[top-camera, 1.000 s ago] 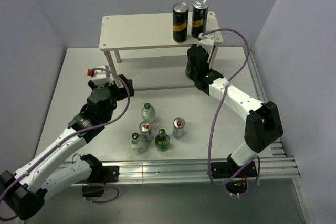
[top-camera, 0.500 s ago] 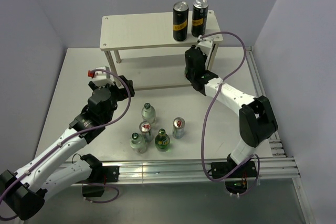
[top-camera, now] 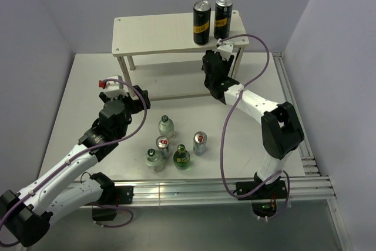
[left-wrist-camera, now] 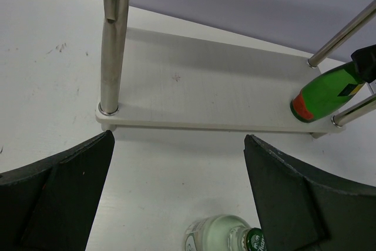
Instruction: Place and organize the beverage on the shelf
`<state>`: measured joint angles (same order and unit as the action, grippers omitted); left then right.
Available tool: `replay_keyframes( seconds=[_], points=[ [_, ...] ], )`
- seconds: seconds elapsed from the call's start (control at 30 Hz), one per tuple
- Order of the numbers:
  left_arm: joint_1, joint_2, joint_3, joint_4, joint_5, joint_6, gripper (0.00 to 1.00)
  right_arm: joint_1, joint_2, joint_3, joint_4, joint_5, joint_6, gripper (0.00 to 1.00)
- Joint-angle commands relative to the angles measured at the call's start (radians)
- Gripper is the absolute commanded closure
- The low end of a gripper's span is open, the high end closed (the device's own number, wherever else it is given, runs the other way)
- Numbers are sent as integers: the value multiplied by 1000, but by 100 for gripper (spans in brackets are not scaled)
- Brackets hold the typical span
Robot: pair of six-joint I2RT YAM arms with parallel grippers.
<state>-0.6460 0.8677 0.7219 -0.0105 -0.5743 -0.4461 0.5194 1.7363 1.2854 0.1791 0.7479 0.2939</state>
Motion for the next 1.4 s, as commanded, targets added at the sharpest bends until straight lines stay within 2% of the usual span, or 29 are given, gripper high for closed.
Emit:
replay_keyframes(
  seconds=[0.0,0.13,0.17,0.27,0.6,0.93,1.03,1.07,1.17,1.2,1.27,1.3,1.37],
  points=[
    [-6,-19,-4,43,-18,9,1,7,2,42,20,19,-1,32],
    [-6,-21,-6,46,-19,9,1,13,0,37,20,24,-1,30],
    [-4,-21,-7,46,-19,9,1,13,-1,35,17,24,1,26],
    [-4,-21,-7,46,-21,9,1,21,-20,23,20,15,-1,0],
    [-4,-16,-6,46,-30,12,1,57,-110,-52,5,-31,-7,0],
    [-4,-21,-4,41,-45,11,1,172,-306,-176,-107,71,53,0],
    [-4,-18,1,37,-45,12,1,302,-431,-285,-90,155,10,0],
    [-4,-16,1,37,-44,12,1,403,-505,-343,-95,203,-4,0],
    [-4,-15,4,29,-35,4,1,554,-674,-444,-171,206,49,0],
    [-4,-15,1,29,-30,1,1,644,-720,-468,-203,168,71,0],
    [-4,-18,-1,29,-30,-5,1,727,-841,-524,-269,146,109,0],
    [-4,-22,-6,29,-29,-5,1,814,-872,-534,-300,145,129,0],
    [-3,-26,-15,37,-24,-12,1,895,-929,-546,-379,160,181,0]
  ],
)
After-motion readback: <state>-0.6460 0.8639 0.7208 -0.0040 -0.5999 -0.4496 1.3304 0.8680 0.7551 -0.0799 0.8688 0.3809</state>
